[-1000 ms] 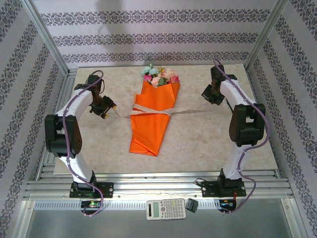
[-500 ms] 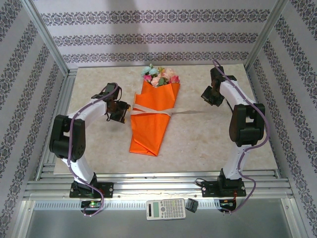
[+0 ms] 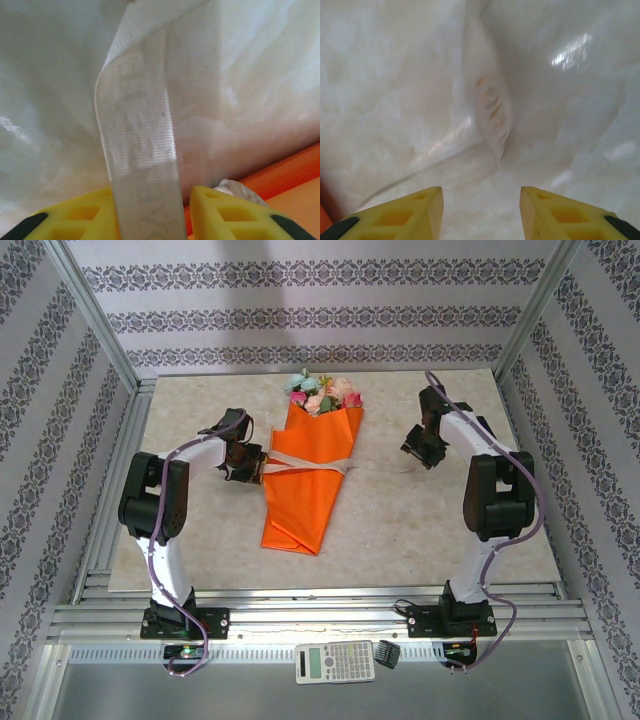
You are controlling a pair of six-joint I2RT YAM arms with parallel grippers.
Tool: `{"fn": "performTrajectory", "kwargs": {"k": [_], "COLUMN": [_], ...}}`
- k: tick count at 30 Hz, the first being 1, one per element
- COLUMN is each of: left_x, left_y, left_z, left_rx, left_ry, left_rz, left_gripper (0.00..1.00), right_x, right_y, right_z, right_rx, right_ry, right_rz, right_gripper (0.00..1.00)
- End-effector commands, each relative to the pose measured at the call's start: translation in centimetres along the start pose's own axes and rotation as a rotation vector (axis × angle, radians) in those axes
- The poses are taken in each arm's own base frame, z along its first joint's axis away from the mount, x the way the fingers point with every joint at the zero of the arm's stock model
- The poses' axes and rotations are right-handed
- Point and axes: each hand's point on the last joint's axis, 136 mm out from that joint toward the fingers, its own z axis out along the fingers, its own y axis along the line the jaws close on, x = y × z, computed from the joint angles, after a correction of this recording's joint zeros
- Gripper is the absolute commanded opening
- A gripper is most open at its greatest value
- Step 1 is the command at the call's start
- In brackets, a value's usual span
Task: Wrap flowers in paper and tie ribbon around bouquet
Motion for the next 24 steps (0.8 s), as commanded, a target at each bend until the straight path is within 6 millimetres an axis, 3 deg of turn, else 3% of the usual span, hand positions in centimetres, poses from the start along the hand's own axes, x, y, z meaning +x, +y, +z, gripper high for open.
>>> {"fn": "performTrajectory", "kwargs": {"k": [1,5,9,20,22,24], "left_x": [0.1,0.2,0.1,0.2,0.3,0.2], "left_y": [-1.0,-0.8,-0.8,-1.0,-1.2,-1.5], "left_z": [-0.4,-0.4,-0.5,-0.6,-0.6,-0.8], "left_rx": [0.038,0.036,0.041,0.055,0.058,0.067], "left_ry": [0.012,0.021,0.022,0.042,0.047,0.045], "left_rz": [-0.005,0.011,0.018,0.042,0.045,0.054], "left_gripper": [0.31,0.24,0.16,0.11,0.1,0.07], "right_x": [3.8,7.1,8.3,8.8,9.2,9.5], "right_y": [3.8,7.3,9.6,10.9,11.2,11.1], "right_z": [-0.8,0.7,3.0,7.0,7.6,8.0], "right_rx": [-0.126,-0.215,-0.276,-0.265,-0.267,-0.261], "right_ry": [0.047,0.105,0.153,0.191,0.208,0.208], "right_rz": [0.097,0.292,0.502,0.726,0.751,0.766], "right_gripper": [0.47,0.5,0.51,0.51,0.47,0.35]}}
